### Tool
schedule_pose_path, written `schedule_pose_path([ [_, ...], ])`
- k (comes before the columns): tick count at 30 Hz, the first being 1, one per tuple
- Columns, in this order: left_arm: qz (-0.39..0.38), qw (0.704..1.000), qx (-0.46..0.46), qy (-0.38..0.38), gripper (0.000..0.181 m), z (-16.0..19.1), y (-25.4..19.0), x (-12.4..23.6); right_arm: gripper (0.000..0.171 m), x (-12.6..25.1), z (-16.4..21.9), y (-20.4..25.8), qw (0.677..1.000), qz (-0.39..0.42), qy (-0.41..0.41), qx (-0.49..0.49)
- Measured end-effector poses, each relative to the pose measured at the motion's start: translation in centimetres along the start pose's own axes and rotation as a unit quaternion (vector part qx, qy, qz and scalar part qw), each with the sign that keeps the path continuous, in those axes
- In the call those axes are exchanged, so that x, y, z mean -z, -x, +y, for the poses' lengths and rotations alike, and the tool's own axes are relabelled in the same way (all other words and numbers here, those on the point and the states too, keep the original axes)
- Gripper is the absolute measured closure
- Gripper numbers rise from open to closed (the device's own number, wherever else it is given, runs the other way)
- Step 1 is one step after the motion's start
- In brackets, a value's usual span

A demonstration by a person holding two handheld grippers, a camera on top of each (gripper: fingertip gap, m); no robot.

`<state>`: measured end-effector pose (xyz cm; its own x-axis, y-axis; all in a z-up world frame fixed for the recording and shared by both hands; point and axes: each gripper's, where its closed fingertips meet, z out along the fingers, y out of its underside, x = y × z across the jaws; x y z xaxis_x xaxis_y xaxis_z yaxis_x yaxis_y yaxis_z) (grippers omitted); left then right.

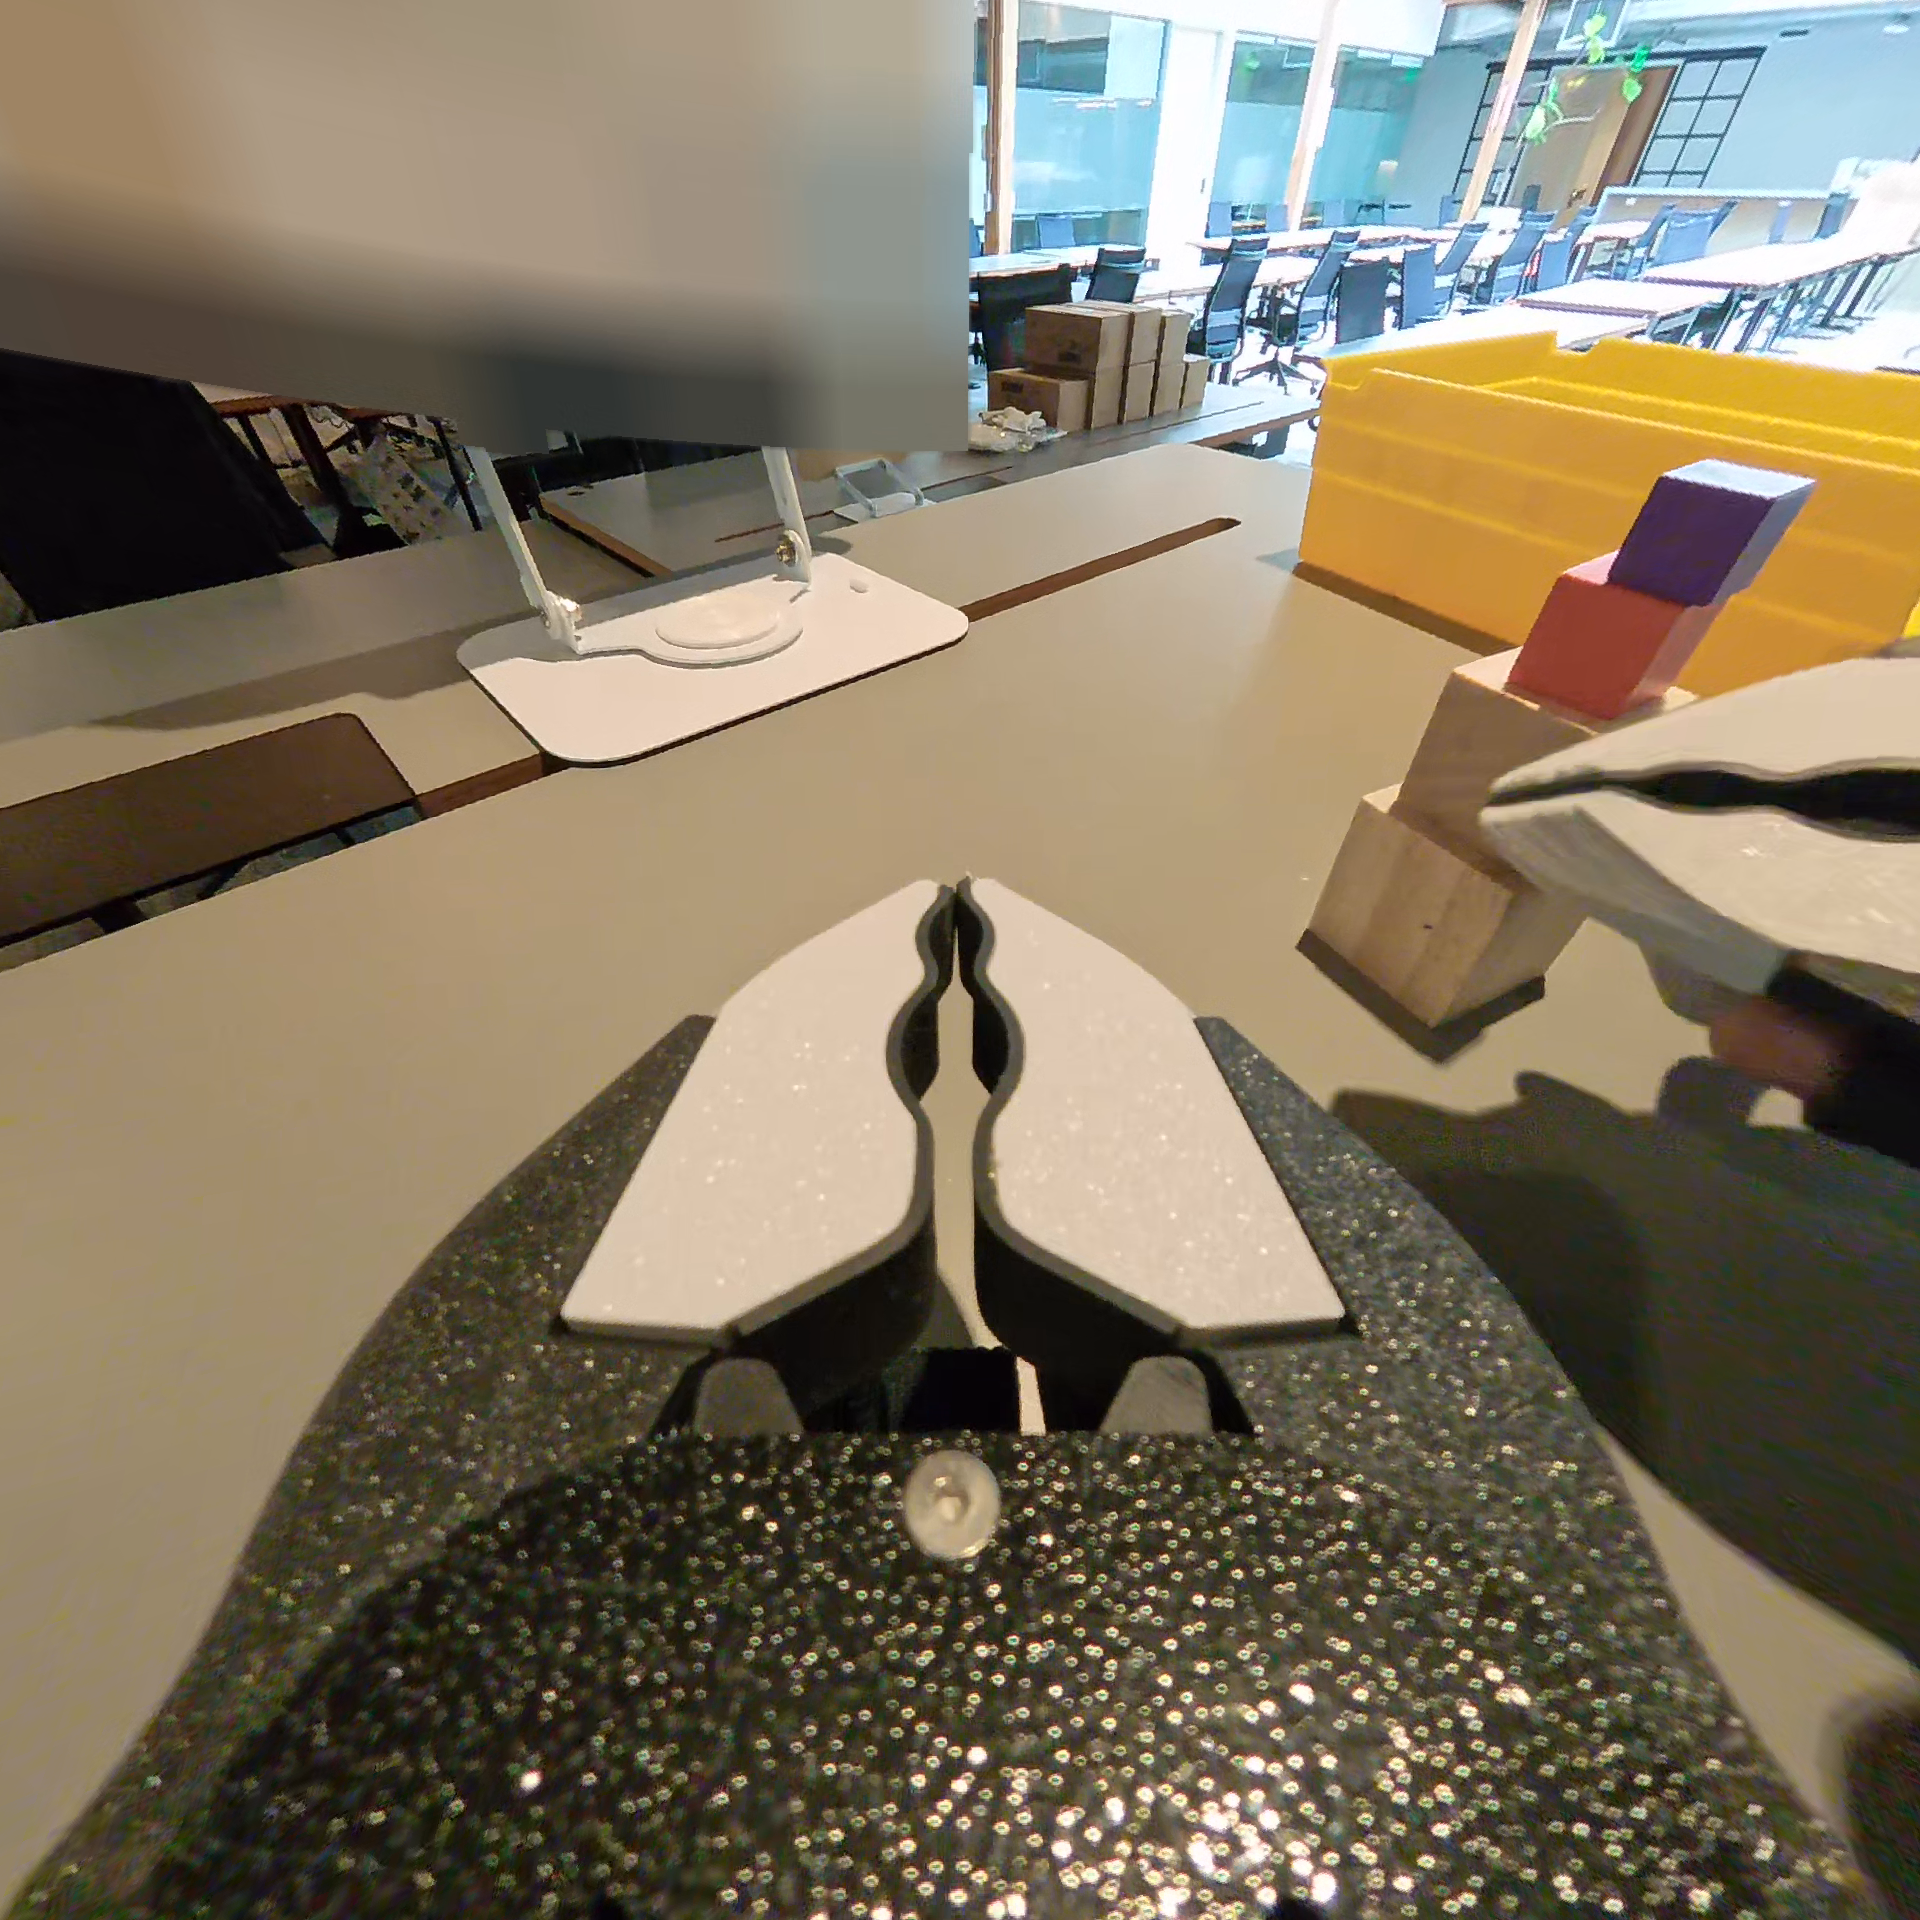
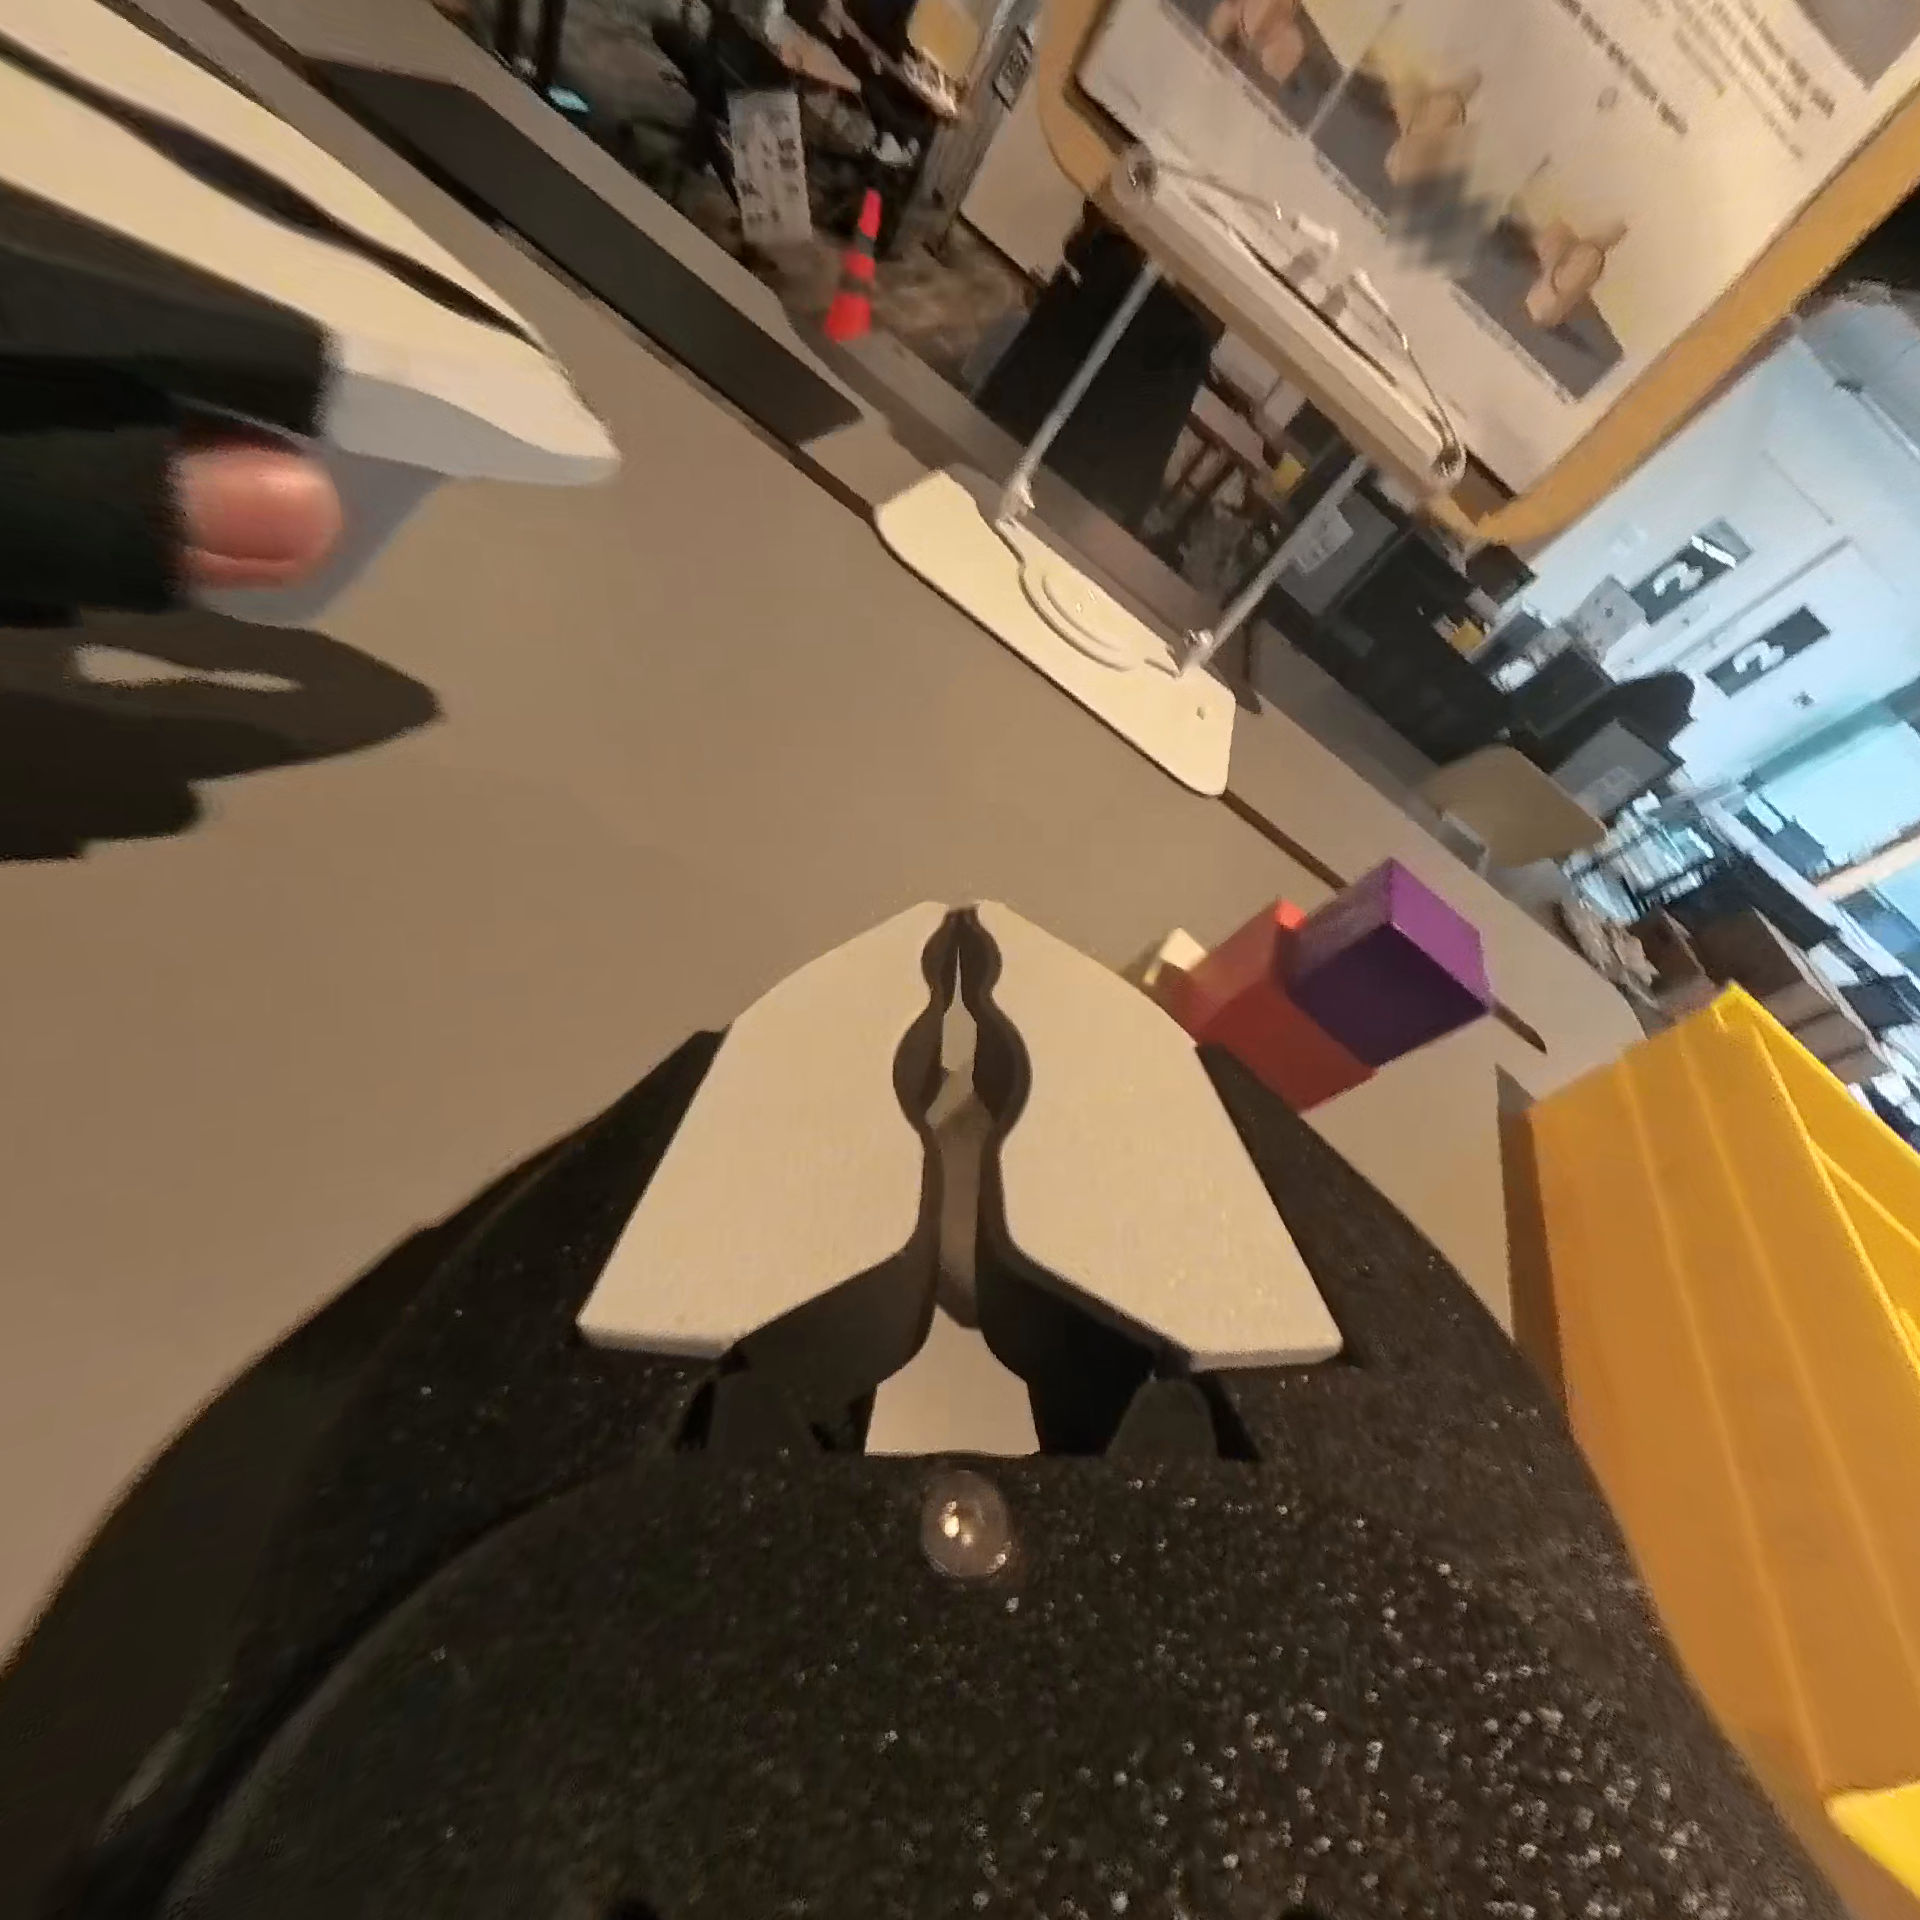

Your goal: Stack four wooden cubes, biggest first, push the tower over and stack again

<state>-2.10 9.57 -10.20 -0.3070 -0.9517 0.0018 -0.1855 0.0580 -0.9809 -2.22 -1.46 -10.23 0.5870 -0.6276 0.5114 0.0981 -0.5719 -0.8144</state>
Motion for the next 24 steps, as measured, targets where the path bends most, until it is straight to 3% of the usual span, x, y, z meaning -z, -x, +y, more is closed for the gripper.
schedule_pose_path([
  [9, -0.002, 1.000, 0.013, 0.005, 0.181, 0.1, 0.3, 0.0, 0.171, 1.8, 3.7, -7.0, 0.995, 0.060, 0.024, -0.073],
  [21, 0.014, 0.999, -0.014, 0.044, 0.180, 1.1, -0.6, -0.7, 0.171, 6.2, 5.0, -6.4, 0.997, 0.035, -0.008, -0.071],
  [24, -0.013, 0.998, 0.012, 0.062, 0.175, 1.5, 1.4, -1.4, 0.171, 6.1, 4.9, -7.0, 0.998, 0.029, -0.016, -0.062],
])
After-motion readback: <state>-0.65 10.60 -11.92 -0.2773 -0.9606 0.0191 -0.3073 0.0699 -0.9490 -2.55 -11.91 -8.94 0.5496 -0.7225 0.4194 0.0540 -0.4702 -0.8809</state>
